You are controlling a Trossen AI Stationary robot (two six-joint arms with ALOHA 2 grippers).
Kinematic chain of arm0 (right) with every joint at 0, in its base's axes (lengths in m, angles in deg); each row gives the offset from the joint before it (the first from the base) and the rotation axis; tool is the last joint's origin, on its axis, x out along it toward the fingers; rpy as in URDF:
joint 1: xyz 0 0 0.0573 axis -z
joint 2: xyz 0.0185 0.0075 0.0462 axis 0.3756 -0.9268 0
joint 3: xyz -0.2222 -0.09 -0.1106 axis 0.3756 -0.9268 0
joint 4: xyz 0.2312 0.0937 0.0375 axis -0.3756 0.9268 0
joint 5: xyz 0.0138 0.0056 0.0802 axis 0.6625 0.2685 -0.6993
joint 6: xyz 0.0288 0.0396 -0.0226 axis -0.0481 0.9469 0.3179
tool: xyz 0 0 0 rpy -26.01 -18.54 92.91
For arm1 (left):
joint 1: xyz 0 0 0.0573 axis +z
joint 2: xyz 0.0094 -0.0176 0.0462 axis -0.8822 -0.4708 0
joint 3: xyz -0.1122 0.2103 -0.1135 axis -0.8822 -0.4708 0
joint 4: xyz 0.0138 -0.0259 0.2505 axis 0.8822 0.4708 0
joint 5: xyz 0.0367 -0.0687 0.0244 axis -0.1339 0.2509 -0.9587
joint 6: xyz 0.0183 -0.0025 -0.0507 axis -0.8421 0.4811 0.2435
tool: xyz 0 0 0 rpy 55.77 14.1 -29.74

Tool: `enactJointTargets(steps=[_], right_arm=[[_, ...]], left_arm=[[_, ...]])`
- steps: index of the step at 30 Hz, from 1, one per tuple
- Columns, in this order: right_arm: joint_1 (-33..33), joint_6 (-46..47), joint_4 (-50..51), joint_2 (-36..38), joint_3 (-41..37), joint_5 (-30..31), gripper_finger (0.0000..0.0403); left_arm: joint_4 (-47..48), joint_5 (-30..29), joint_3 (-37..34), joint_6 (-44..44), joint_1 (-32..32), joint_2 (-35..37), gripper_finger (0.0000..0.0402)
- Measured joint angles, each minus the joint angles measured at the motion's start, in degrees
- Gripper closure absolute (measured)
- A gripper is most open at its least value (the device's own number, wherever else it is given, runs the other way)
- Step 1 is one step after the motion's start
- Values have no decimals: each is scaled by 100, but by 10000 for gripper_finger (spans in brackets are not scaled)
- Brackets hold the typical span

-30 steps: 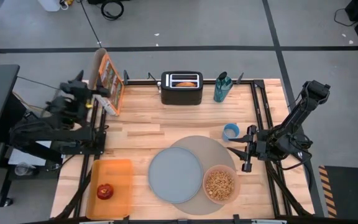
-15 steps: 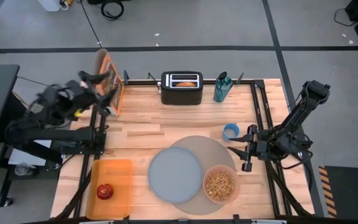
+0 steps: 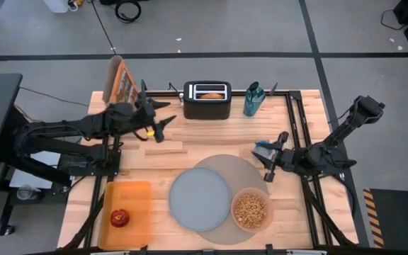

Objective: Arrange a breakfast setting
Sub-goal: Put the bagel on the blue plate from the toaster on the brown placemat

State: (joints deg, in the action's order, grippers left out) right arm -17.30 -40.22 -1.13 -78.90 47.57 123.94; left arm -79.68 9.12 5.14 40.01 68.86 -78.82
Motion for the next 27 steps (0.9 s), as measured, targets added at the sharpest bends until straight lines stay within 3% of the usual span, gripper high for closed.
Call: enactJointTargets(steps=[3, 7, 9, 16, 22, 27], right_arm=[[621, 371, 1094, 0, 436, -639, 249], [1750, 1507, 3336, -64, 1412, -2246, 259], [2310, 1704, 3865, -178, 1784, -2744, 264], [3596, 1457, 4505, -481, 2539, -3953, 272], [4666, 1464, 4772, -831, 2840, -5120, 272], [5361, 1475, 5073, -1377, 3299, -5729, 272]], left_arm=[[0, 171, -69, -245, -145, -67, 163], [-59, 657, -232, -309, -280, -73, 174], [-68, 677, -313, -312, -326, -61, 179], [-516, 753, -928, -374, -627, -47, 193], [-1565, 680, -1647, -397, -779, 21, 198], [-2111, 693, -2062, -404, -851, 21, 198]])
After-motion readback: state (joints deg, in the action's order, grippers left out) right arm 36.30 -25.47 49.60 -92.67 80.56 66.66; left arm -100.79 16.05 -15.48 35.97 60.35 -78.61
